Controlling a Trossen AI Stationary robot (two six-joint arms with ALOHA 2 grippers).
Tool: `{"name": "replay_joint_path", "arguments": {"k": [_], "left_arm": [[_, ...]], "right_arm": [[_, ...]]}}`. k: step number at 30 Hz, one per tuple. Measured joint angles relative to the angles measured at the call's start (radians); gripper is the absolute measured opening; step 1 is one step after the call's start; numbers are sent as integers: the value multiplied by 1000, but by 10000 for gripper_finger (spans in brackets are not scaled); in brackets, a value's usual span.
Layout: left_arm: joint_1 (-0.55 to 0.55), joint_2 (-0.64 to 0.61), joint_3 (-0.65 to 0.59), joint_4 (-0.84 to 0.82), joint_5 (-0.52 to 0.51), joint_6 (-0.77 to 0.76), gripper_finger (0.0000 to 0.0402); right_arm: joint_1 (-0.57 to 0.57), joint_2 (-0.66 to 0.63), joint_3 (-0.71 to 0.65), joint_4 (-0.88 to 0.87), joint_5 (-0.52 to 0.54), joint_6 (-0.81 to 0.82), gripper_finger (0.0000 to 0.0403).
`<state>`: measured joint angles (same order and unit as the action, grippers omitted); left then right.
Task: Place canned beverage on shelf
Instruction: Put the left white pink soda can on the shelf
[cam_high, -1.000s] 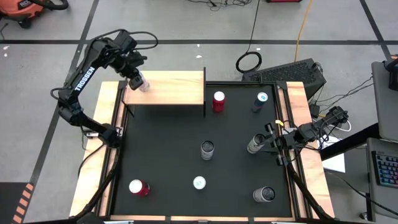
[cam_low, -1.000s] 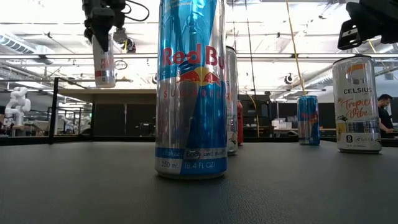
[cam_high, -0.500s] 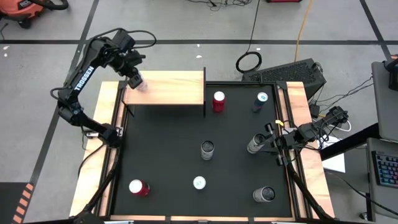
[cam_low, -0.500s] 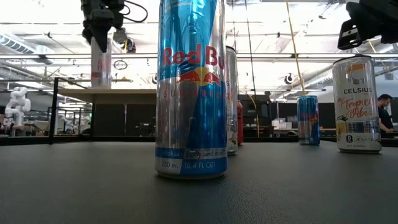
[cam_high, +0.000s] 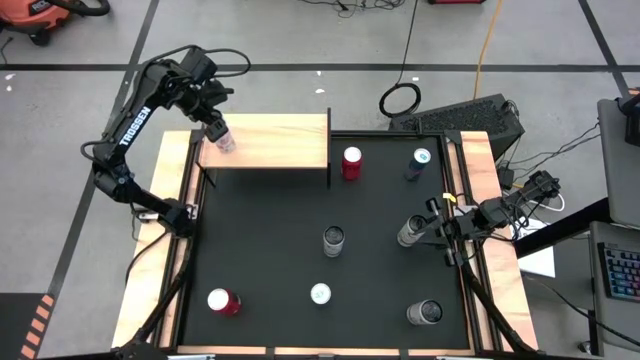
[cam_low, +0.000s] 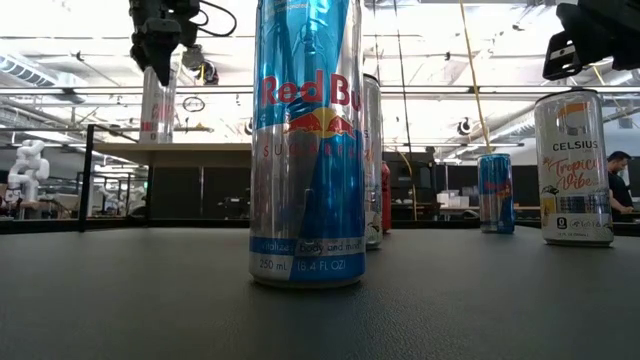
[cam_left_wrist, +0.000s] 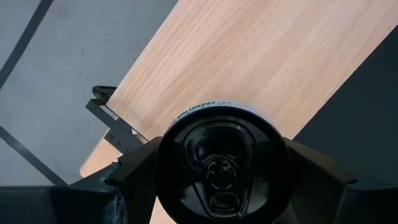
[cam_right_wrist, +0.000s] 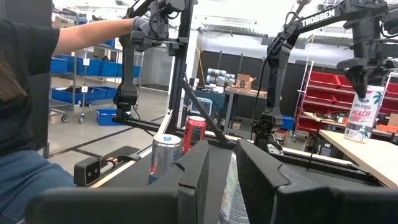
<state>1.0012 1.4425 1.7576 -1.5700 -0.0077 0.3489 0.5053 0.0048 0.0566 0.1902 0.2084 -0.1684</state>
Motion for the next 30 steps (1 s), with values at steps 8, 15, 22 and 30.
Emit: {"name": "replay_joint_path", "arguments": {"k": [8, 15, 22, 30], "left_arm": [[1, 0, 0, 0, -51, 0, 287], [0, 0, 0, 0, -53, -4, 287], [0, 0, 0, 0, -52, -4, 287], [0, 1, 0, -1, -31, -9, 287]], "right_arm": [[0, 0, 0, 0, 0, 0, 68], [0, 0, 0, 7, 0, 4, 68], [0, 0, 0, -3, 0, 80, 68], [0, 0, 0, -8, 0, 78, 68]]}}
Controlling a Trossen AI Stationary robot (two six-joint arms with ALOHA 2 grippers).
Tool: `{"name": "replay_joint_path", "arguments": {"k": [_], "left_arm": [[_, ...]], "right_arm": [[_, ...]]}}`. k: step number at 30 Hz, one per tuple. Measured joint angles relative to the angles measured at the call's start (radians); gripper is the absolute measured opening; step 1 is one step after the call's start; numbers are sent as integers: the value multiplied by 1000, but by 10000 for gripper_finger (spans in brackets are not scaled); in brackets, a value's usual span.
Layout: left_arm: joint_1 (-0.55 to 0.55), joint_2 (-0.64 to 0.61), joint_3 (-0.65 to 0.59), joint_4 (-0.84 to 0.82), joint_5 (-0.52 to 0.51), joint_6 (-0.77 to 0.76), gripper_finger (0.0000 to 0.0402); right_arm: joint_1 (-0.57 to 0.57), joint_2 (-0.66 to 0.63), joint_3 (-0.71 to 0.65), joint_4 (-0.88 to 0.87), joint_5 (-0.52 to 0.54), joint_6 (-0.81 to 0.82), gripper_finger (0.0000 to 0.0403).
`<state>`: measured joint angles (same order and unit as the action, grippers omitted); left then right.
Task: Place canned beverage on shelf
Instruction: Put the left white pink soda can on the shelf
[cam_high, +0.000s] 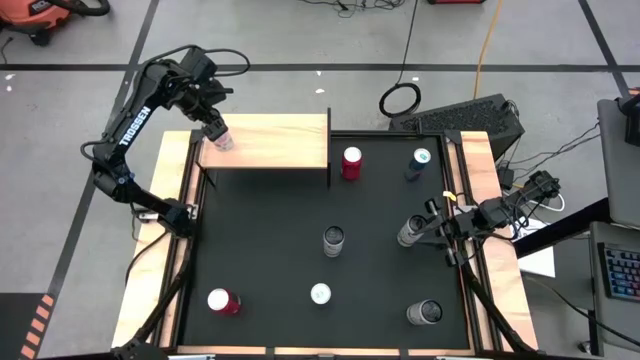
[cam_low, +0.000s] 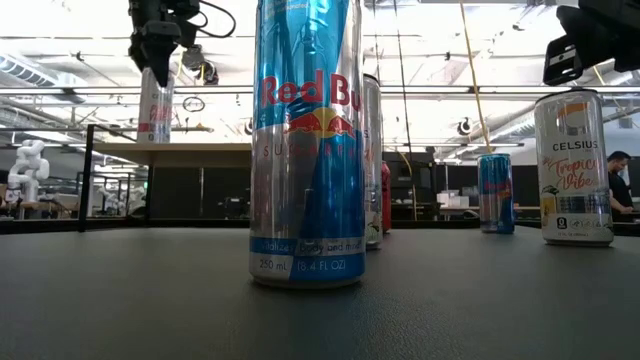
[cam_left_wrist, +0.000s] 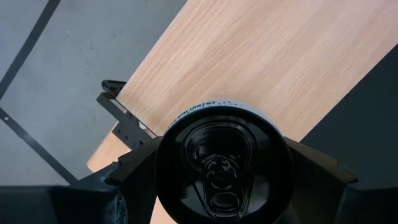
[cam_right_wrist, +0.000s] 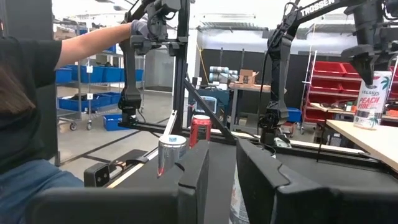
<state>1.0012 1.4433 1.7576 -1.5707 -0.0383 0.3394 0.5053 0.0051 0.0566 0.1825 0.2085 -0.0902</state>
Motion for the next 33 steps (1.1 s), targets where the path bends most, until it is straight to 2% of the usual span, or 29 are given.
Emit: {"name": "replay_joint_path", "arguments": {"k": [5, 16, 33], "left_arm": [[0, 0, 0, 0, -31, 6, 300], [0, 0, 0, 0, -23, -10, 386], [0, 0, 1, 25, -70, 6, 393]], "right_arm": [[0, 0, 0, 0, 0, 0, 68], [0, 0, 0, 0, 0, 0, 68], [0, 0, 0, 0, 0, 0, 68]]}}
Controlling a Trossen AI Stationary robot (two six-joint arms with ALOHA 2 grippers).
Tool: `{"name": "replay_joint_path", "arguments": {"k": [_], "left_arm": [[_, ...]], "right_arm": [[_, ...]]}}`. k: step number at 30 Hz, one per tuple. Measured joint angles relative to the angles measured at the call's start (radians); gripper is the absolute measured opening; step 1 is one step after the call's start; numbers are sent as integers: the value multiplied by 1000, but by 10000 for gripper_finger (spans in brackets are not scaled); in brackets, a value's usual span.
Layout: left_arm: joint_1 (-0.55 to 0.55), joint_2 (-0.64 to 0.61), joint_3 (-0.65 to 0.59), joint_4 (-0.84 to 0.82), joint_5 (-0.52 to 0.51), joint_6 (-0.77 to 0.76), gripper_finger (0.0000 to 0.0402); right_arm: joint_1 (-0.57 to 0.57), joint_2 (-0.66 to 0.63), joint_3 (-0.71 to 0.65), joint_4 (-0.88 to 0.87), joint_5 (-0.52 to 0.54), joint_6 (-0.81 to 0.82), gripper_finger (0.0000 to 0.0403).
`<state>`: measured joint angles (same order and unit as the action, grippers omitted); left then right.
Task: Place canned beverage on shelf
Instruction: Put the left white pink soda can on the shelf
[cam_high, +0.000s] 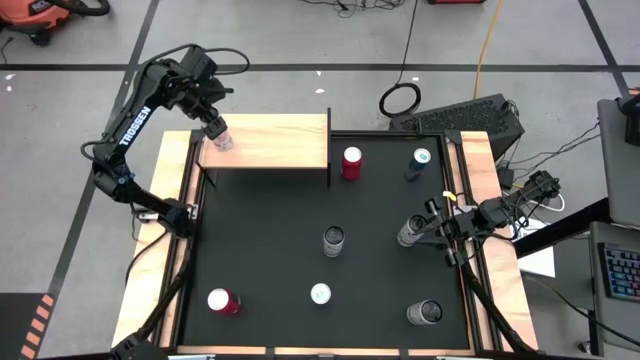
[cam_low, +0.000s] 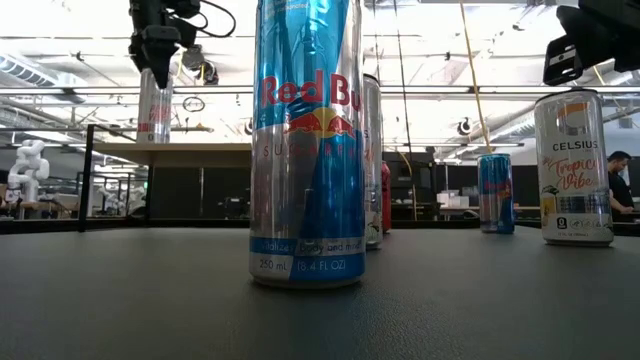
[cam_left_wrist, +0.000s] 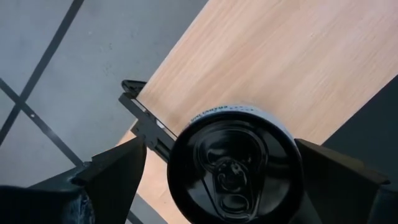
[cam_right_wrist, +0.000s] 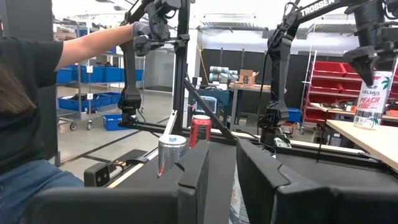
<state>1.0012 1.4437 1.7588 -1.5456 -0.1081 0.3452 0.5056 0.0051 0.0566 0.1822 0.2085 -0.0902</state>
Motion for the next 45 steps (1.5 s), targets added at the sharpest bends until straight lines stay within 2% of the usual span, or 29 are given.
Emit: {"name": "replay_joint_path", "arguments": {"k": [5, 23, 31, 37, 45], "left_arm": [[0, -9, 5, 15, 1, 0, 393], [-2, -14, 156, -24, 24, -51, 393], [-3, -16, 184, -22, 132, -191, 393], [-64, -18, 184, 29, 149, -208, 393], [-209, -20, 184, 60, 165, -184, 393]], "right_arm": [[0, 0, 0, 0, 0, -1, 68], [0, 0, 0, 0, 0, -27, 68], [0, 0, 0, 0, 0, -27, 68], [0, 0, 0, 0, 0, -27, 68], [0, 0, 0, 1, 0, -28, 68]]}}
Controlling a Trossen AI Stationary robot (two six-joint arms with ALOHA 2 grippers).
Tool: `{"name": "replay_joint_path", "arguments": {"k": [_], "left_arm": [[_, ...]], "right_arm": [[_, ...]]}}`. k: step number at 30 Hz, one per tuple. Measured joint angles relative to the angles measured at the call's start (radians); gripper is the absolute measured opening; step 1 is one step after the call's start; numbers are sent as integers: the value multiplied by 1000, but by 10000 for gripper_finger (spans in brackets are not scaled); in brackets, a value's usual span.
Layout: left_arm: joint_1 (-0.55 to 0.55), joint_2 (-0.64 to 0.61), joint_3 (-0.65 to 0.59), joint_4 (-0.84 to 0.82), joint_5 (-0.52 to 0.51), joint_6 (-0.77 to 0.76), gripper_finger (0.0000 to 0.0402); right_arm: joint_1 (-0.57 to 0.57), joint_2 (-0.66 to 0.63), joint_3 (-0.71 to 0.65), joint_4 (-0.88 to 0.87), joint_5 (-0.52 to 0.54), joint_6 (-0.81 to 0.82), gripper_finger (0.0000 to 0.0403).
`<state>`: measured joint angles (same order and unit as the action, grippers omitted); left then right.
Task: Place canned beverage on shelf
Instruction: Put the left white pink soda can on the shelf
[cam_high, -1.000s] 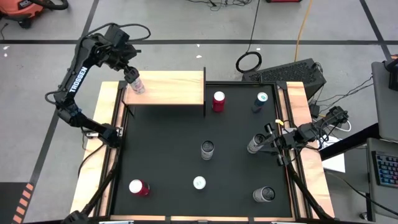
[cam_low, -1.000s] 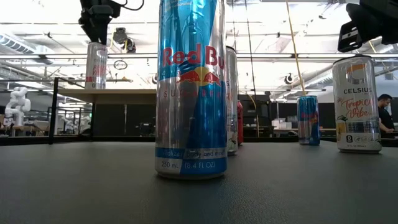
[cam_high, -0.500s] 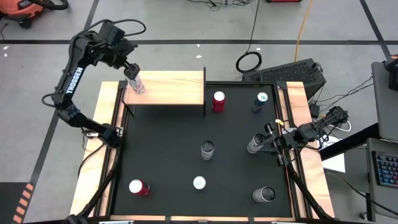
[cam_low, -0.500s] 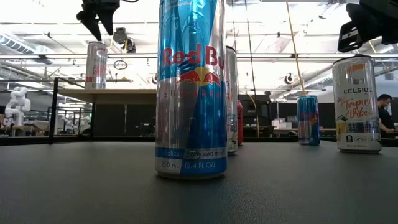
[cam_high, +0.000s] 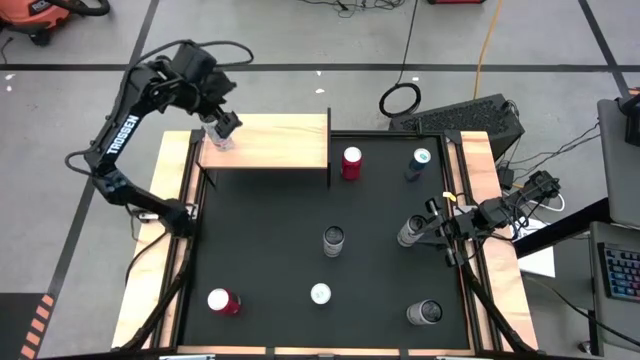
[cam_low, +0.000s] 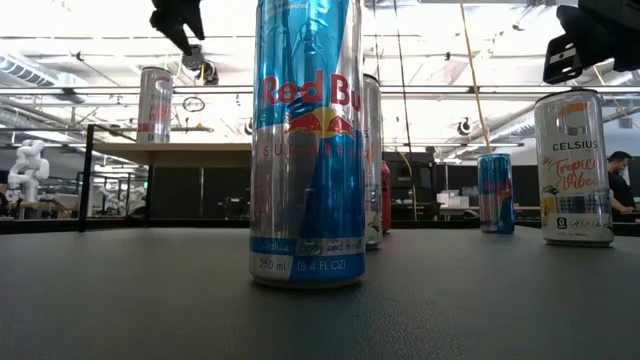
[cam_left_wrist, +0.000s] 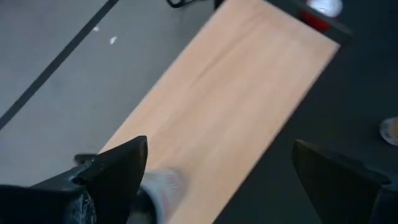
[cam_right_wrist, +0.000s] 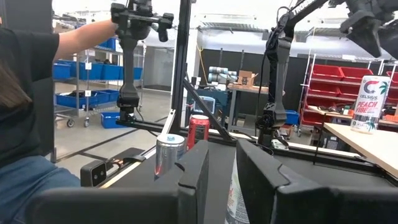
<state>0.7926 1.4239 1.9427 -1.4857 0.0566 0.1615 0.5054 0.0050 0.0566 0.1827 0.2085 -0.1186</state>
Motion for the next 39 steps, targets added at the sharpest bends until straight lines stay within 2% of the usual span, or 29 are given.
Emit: {"name": "replay_joint_path", "arguments": {"k": [11, 16, 20, 23, 25, 30, 35, 39], "left_arm": [[-220, 0, -1, 21, 28, -179, 378], [-303, 0, -1, 20, 33, -213, 374], [-390, 0, -2, 20, 30, -227, 354], [-461, 0, -17, 19, 16, -235, 324], [-500, 1, -31, -1, -19, -238, 302], [-560, 1, -86, 4, -181, -310, 260], [-580, 1, -170, -18, -308, -356, 228], [-570, 1, -203, -81, -430, -366, 217]], "right_arm": [[0, 0, 0, 0, 0, 0, 68], [0, 0, 0, 0, 0, 0, 68], [0, 0, 0, 0, 0, -1, 68], [0, 0, 0, 0, 0, -1, 68], [0, 0, 0, 0, 0, -1, 68], [0, 0, 0, 0, 0, -1, 68], [0, 0, 0, 0, 0, -1, 68], [0, 0, 0, 0, 0, 1, 68]]}}
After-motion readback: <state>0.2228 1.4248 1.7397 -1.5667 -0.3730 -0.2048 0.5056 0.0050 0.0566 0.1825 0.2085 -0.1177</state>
